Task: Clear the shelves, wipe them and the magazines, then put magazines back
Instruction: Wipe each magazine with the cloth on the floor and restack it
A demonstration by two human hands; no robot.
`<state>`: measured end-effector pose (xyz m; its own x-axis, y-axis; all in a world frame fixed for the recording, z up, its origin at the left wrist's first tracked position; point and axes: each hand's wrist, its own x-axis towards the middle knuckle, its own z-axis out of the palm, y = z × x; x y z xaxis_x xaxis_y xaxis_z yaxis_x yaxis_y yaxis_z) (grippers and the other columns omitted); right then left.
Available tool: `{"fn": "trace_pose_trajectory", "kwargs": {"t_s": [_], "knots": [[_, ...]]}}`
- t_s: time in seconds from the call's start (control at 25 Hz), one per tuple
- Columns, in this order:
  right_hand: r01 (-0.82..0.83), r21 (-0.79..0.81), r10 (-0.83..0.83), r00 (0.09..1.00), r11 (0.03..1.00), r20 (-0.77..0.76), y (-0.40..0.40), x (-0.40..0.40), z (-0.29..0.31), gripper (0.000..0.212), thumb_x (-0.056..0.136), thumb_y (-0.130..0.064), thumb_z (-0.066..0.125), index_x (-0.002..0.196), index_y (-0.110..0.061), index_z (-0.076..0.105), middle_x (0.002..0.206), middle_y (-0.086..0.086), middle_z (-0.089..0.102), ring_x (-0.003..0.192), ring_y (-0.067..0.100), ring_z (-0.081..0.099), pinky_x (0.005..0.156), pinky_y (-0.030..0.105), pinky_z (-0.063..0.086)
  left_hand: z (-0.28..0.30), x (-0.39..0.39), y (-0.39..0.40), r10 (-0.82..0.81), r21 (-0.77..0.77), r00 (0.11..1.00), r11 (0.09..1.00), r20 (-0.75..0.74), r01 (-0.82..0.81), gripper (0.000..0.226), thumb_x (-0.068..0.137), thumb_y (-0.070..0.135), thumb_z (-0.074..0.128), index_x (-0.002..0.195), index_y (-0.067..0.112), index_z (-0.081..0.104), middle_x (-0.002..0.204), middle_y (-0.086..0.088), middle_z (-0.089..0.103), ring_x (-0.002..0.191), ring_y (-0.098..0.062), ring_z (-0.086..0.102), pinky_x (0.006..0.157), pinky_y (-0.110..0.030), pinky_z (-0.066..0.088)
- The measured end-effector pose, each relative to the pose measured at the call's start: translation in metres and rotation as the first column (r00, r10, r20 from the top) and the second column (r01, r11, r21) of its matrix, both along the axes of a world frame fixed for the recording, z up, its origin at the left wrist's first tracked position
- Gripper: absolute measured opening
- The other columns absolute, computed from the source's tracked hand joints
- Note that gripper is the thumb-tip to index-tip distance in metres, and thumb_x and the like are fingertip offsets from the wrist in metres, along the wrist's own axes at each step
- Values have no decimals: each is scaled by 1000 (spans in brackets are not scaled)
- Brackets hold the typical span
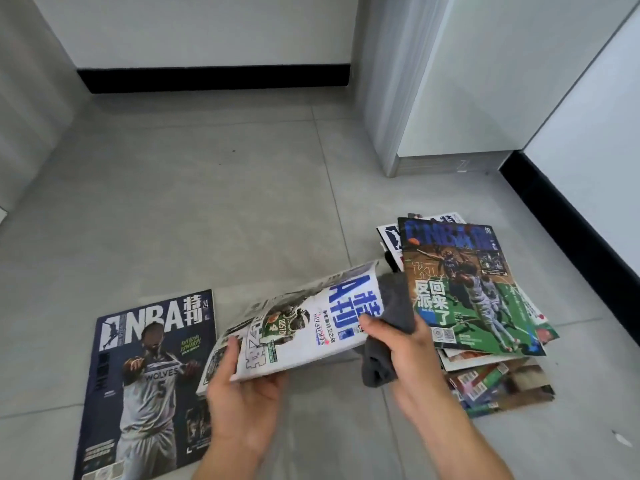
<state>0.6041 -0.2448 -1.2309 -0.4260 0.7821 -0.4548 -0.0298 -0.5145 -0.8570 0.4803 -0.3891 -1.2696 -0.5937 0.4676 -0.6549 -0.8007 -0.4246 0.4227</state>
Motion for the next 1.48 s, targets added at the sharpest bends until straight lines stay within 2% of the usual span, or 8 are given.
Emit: {"fn": "trace_pose_trajectory", "kwargs": {"t_s": [0.2,0.32,0.48,0.72,1.0,1.16,1.28,1.48], "knots": [[-280,59,285,953,958,-101,91,35,60,61,40,-9,98,95,-6,72,105,24,73,88,37,72,71,43,61,-6,-21,-16,-231,-5,972,973,-40,231,83,66,62,66,131,12,57,120,-12,70,98,-28,71,94,-45,52],[-261,23,262,956,965,-133,114,42,70,69,47,-19,96,108,-2,70,105,21,74,89,33,74,80,46,61,1,-10,1,-406,-123,910,910,-80,395,50,82,31,60,129,13,58,108,-13,73,85,-29,72,85,-47,54],[-91,-106,76,988,990,-137,73,39,36,66,66,-24,88,124,-4,62,117,19,71,106,36,69,98,52,51,4,20,28,-190,-153,977,973,-95,175,55,75,8,62,129,13,58,112,-11,73,85,-23,74,74,-43,61],[57,-13,-54,985,998,162,46,56,10,50,60,-1,85,106,-2,66,86,15,72,73,33,66,65,40,53,5,59,33,-346,-220,920,927,-183,304,48,69,-5,68,115,10,64,100,-14,76,74,-26,74,54,-35,59],[-72,-56,79,986,996,144,163,121,41,83,37,-18,97,112,-1,64,94,22,75,75,35,73,74,49,60,7,37,33,-674,-415,703,721,-228,556,23,91,5,60,114,8,62,97,-16,75,76,-29,71,69,-35,53],[-252,235,-61,550,939,833,187,134,14,40,77,-12,81,111,-6,61,84,9,69,72,26,66,67,36,52,-1,30,28,-682,-481,707,691,-187,539,17,93,5,57,108,8,65,94,-15,76,76,-29,71,72,-36,51],[-493,482,-421,238,724,875,160,132,-4,37,85,-20,68,118,-11,54,96,10,62,73,30,57,61,35,46,-7,21,23,-704,-557,689,646,-171,522,15,93,4,59,105,9,67,93,-12,76,79,-28,71,71,-35,52],[-459,706,-336,652,540,680,78,89,-3,44,84,-20,75,122,-17,55,100,7,64,78,33,61,64,40,49,-27,-27,-8,-530,-803,790,590,-308,82,16,87,5,66,97,17,63,96,-9,71,84,-23,64,69,-31,45]]}}
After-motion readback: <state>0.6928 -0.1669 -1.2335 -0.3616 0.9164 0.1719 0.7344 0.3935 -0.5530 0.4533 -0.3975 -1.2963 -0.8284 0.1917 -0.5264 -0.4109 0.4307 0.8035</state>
